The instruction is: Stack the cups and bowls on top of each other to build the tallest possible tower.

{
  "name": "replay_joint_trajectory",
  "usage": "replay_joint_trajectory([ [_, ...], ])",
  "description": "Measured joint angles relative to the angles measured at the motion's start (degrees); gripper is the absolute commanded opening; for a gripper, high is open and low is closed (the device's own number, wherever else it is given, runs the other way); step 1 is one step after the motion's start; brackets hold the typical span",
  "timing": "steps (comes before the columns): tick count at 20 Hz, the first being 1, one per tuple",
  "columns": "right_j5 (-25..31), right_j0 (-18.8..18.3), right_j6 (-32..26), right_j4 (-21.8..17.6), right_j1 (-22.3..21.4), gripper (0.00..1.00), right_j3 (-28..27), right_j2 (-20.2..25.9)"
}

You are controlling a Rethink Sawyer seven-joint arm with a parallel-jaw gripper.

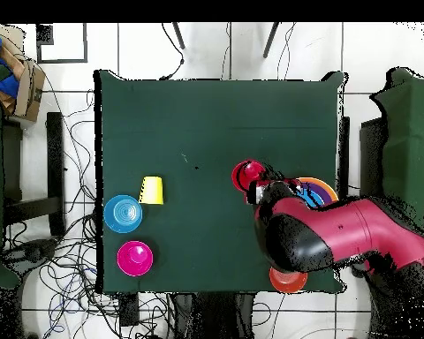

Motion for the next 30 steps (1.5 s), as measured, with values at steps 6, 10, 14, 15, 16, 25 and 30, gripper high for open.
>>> replay_joint_trajectory([
  [6, -0.01, -1.53, 0.00, -2.63, 2.77, 0.00, -0.03, 0.01],
  [10, 0.00, -2.15, 0.00, -4.14, 4.52, 0.00, -0.02, 0.03],
  [14, 0.00, -2.87, 0.00, -4.51, 5.77, 0.00, -0.03, 0.40],
  [15, -0.01, -3.03, 0.00, -4.53, 5.96, 0.00, -0.03, 0.53],
  [16, 0.00, -3.10, 0.00, -4.53, 6.04, 0.00, -0.03, 0.60],
  [25, 0.41, -7.85, -0.01, 0.58, 4.48, 0.00, 1.55, 6.97],
  [30, 3.01, -12.31, -0.01, 7.85, 0.24, 0.00, 2.17, 12.86],
])
